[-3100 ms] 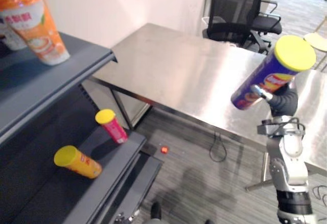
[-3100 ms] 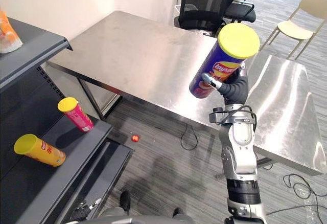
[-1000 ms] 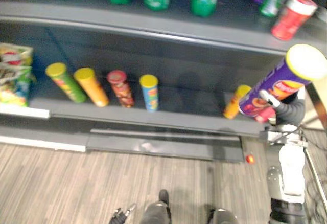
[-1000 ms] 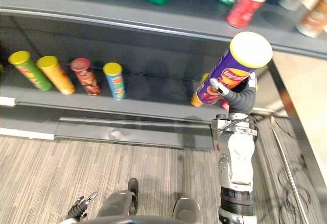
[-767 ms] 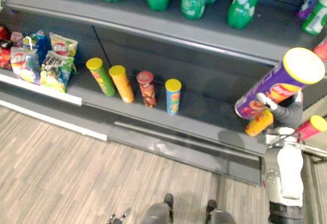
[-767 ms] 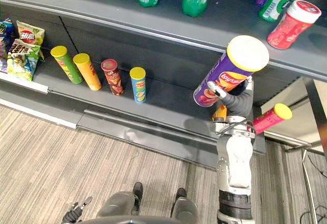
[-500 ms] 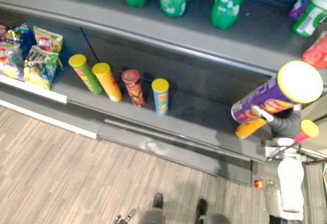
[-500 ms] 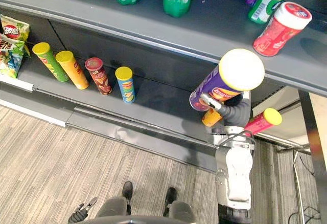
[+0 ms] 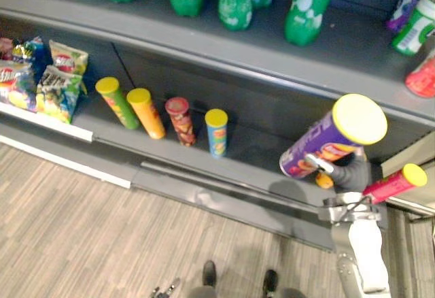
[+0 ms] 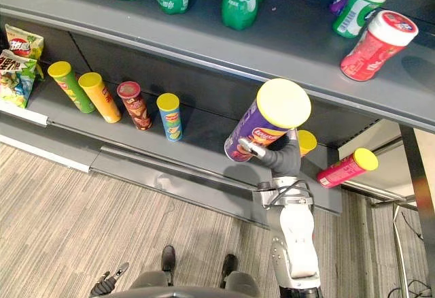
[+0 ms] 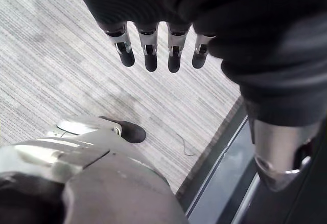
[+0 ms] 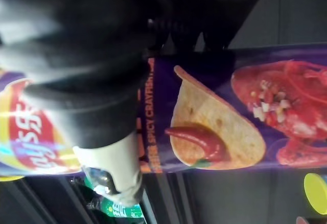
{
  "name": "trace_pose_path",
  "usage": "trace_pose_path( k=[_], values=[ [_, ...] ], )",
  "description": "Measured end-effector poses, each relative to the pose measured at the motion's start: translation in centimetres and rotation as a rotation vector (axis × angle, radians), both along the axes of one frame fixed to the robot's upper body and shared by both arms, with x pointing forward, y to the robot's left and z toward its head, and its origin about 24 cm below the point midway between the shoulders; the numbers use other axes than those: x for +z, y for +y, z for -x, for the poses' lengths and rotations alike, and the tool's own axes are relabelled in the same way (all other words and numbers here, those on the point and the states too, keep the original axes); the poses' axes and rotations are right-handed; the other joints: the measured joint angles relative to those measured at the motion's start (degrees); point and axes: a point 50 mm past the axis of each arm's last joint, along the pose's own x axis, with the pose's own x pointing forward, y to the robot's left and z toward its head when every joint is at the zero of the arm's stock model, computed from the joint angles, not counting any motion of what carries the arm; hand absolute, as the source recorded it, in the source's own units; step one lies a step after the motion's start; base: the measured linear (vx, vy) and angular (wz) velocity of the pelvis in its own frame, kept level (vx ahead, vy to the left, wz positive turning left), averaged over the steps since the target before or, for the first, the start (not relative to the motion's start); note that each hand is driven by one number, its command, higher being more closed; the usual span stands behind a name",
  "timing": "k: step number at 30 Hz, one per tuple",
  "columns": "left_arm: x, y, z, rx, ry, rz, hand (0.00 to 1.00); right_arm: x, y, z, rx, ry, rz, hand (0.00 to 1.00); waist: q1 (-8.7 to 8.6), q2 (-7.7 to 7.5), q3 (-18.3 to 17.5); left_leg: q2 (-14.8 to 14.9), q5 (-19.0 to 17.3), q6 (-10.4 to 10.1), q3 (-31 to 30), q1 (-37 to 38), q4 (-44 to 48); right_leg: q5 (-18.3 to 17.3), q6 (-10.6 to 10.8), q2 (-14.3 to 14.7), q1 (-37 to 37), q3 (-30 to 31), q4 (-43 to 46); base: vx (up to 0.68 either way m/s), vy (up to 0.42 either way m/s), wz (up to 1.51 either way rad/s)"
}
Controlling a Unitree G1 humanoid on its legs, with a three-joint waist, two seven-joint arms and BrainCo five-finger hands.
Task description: Put the gum and the chips on the shelf.
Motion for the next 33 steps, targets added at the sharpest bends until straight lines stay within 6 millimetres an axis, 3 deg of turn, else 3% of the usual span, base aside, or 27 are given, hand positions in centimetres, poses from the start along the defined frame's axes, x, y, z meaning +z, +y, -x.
trace_pose_path(
  k=[6, 13, 19, 27, 29, 33],
  values=[
    [-0.2, 0.0, 0.5, -0.018, 0.031, -0.003, 0.00, -0.1, 1.0, 0.1, 0.049, 0.006, 0.013, 1.00, -0.87, 0.04, -1.9, 0.1, -0.1, -0.2, 1.3, 0.8, 0.0, 0.0, 0.0, 0.1, 0.1, 1.2, 0.0, 0.00, 0.002, -0.11],
    [-0.3, -0.1, 0.5, -0.052, 0.049, -0.008, 0.00, -0.9, 5.6, 1.1, 0.316, 0.033, 0.003, 1.00, -0.83, 0.07, -2.1, 0.5, -0.1, -0.5, 1.4, 0.8, 0.0, 0.5, -0.2, 0.5, 0.0, 1.4, -0.1, -0.04, -0.004, -0.02],
    [-0.3, 0.1, 0.4, -0.077, 0.064, -0.032, 0.00, -3.8, 9.1, 0.5, 0.492, 0.167, 0.077, 1.00, -0.45, 0.07, -2.9, 0.6, 0.2, -0.5, 1.1, 0.5, 0.0, 0.5, -0.3, 0.6, -0.1, 1.0, -0.1, 0.00, -0.001, 0.03],
    [-0.2, -0.2, -0.8, -0.081, 0.042, -0.044, 0.00, -4.9, 9.9, -2.6, 0.391, 0.190, 0.279, 1.00, 1.47, 1.04, -2.1, 0.6, 1.8, -0.3, -1.6, -2.2, 0.0, 0.6, -0.5, 0.6, -1.4, -1.5, -0.1, 0.00, -0.006, 0.16],
    [-0.2, -0.5, -1.2, -0.078, 0.033, -0.042, 0.00, -4.6, 9.6, -3.6, 0.335, 0.177, 0.307, 1.00, 2.34, 1.80, -1.0, 0.6, 1.8, -0.4, -2.0, -2.5, 0.0, 0.6, -0.5, 0.6, -1.5, -1.8, 0.1, -0.03, 0.002, 0.11],
    [0.1, -1.3, -3.5, -0.103, -0.021, -0.047, 0.00, -2.1, 8.0, -6.7, 0.141, 0.089, 0.372, 1.00, 3.74, 3.94, 3.3, 0.6, 2.9, -0.7, -2.9, -5.7, 0.3, 1.3, -0.8, 0.6, -4.5, -2.7, 0.9, -0.07, 0.011, 0.10]
  ],
)
